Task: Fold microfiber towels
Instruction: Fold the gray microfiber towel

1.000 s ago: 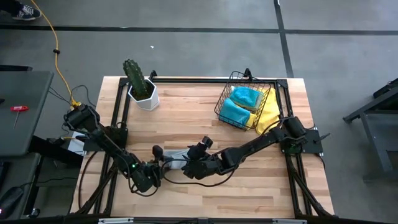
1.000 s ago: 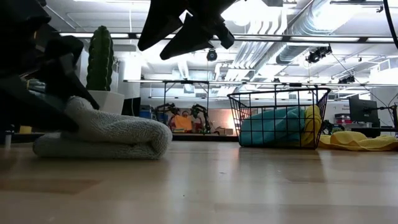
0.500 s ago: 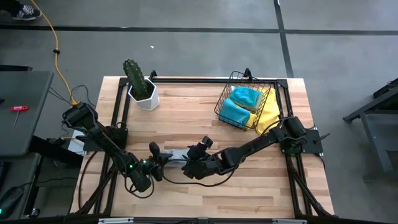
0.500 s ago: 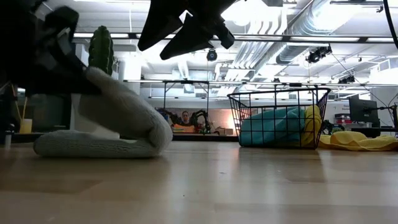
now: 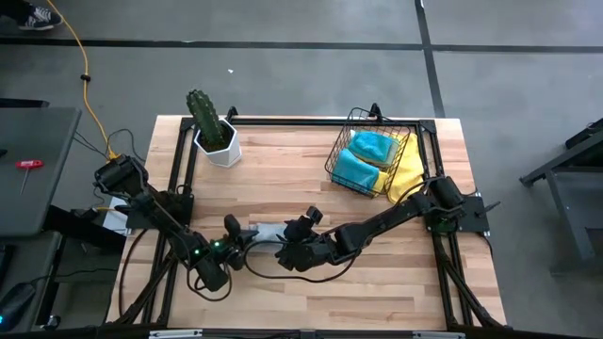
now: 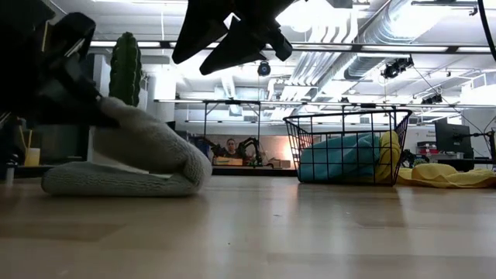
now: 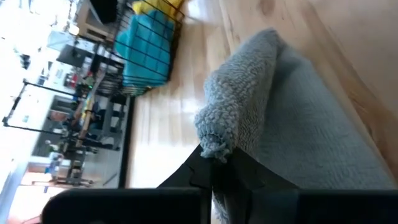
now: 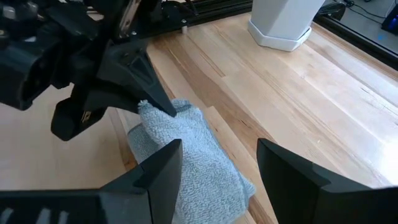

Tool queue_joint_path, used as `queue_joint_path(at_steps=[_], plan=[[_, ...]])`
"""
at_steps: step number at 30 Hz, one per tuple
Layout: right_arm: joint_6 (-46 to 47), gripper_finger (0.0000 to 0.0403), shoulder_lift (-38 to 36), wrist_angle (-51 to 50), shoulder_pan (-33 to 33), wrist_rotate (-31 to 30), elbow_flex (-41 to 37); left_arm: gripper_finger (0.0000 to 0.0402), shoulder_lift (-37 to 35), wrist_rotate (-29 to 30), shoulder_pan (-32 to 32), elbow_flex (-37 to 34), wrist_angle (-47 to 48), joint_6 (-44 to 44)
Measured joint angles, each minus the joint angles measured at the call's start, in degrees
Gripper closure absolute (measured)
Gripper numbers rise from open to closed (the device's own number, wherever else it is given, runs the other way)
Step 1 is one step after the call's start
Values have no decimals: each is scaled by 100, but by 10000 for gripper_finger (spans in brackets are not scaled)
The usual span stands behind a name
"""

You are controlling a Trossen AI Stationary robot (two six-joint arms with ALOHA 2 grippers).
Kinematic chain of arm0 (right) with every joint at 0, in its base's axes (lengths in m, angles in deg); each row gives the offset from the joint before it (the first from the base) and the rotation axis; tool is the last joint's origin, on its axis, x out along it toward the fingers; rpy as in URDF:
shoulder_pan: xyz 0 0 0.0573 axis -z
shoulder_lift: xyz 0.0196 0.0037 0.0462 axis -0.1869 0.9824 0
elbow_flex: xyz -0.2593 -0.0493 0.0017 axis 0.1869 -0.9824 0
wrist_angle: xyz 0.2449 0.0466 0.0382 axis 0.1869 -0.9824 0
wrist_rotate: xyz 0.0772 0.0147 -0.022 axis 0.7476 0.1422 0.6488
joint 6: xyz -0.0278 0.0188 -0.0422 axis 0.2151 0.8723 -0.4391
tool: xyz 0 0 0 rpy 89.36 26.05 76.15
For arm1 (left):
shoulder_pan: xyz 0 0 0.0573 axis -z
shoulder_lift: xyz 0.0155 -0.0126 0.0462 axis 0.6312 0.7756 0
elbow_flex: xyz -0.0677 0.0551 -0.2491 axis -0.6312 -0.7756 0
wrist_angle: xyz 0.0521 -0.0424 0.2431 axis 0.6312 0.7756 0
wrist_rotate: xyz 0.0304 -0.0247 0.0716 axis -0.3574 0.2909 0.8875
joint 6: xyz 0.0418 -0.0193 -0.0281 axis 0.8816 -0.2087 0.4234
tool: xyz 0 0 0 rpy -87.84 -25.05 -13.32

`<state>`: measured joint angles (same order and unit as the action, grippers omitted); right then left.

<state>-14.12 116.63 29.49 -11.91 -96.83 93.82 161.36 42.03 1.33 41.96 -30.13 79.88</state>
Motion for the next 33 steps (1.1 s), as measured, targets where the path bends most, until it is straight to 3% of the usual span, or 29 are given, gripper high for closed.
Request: queue_joint_path(at_steps=[4, 13, 21, 28, 33], plan=[[0, 203, 0, 0, 0, 0, 0, 392, 0, -380, 0, 0, 52, -189], [0, 203, 0, 0, 0, 9, 0, 372, 2, -2058, 3, 0, 141, -504], [0, 203, 0, 0, 0, 22, 0, 345, 2, -1860, 0, 0, 213, -648], [0, 203, 0, 0, 0, 26, 0, 269, 2, -1426, 0, 0, 320, -669], [0, 203, 0, -31, 0, 26, 2, 217, 2, -1867, 4, 140, 562, -935]])
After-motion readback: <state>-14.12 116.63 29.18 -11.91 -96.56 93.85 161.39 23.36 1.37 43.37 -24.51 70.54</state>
